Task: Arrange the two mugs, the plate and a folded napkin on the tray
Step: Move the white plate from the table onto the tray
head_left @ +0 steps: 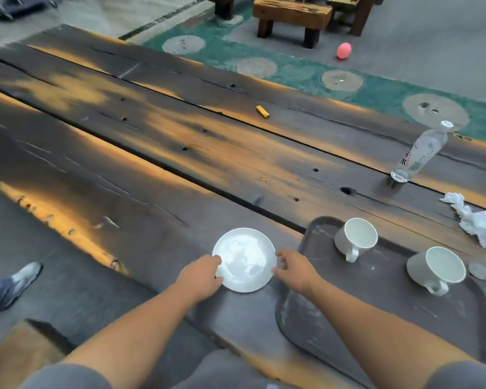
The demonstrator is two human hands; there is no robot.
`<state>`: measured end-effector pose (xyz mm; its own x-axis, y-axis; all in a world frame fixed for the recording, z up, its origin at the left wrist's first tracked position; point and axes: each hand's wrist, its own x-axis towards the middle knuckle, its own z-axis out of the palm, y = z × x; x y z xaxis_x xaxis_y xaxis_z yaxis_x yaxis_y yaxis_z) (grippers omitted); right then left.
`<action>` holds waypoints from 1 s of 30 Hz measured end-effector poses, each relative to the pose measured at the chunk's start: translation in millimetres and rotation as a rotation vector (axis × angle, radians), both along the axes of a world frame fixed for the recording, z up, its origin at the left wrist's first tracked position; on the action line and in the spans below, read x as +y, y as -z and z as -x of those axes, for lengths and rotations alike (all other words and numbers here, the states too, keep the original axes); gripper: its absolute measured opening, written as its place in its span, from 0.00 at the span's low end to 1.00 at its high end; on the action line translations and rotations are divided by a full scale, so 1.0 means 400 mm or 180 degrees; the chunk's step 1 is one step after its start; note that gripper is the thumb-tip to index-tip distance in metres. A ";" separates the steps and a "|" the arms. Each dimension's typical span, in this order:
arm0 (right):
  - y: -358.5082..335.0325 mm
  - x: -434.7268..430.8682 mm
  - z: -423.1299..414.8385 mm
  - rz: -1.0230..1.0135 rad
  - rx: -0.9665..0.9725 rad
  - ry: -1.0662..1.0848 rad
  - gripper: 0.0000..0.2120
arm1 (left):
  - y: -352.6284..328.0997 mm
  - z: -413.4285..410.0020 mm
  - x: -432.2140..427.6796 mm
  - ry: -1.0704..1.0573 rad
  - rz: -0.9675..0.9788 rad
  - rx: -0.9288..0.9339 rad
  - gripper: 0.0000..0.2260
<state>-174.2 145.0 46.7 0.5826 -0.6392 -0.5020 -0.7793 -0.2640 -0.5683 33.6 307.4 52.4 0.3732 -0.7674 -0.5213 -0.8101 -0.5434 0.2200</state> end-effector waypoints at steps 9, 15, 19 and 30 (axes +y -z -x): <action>0.065 -0.042 -0.060 -0.0003 0.0193 0.0208 0.28 | 0.053 -0.054 -0.028 -0.1083 0.0349 0.0458 0.14; 0.099 -0.069 -0.081 -0.0038 0.0179 0.0418 0.26 | 0.091 -0.044 -0.042 -0.1575 0.0580 0.0696 0.11; 0.124 -0.091 -0.095 -0.0161 0.0266 0.0440 0.21 | 0.108 -0.044 -0.052 -0.2173 0.0770 0.1074 0.07; 0.158 -0.100 -0.119 -0.0200 0.0498 0.0561 0.02 | 0.138 -0.074 -0.072 -0.2537 0.0514 0.1482 0.11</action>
